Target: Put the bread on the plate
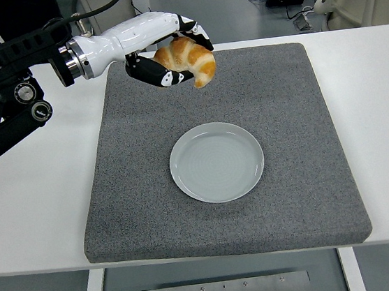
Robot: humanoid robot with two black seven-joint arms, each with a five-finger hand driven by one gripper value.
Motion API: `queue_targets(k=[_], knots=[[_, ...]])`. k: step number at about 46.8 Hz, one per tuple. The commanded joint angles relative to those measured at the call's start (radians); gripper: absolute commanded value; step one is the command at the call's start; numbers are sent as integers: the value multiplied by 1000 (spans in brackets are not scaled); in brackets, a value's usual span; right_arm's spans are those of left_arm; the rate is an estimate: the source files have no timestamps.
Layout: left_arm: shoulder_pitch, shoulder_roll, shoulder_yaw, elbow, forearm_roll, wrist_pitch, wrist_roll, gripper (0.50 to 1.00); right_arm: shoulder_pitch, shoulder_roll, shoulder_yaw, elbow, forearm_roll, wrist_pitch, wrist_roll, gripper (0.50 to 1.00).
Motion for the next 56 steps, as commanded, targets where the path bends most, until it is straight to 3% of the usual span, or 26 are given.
queue_targets(k=[1,22,56], knots=[[0,-5,-1,-16,7,0,0,542,0,0,0,0,0,0,0,1000],[32,-72,11,-25,80,2,2,521,0,0,0,1,0,0,0,1000],[192,-157,57,47,214,21,2,521,0,0,0,0,0,0,0,1000]])
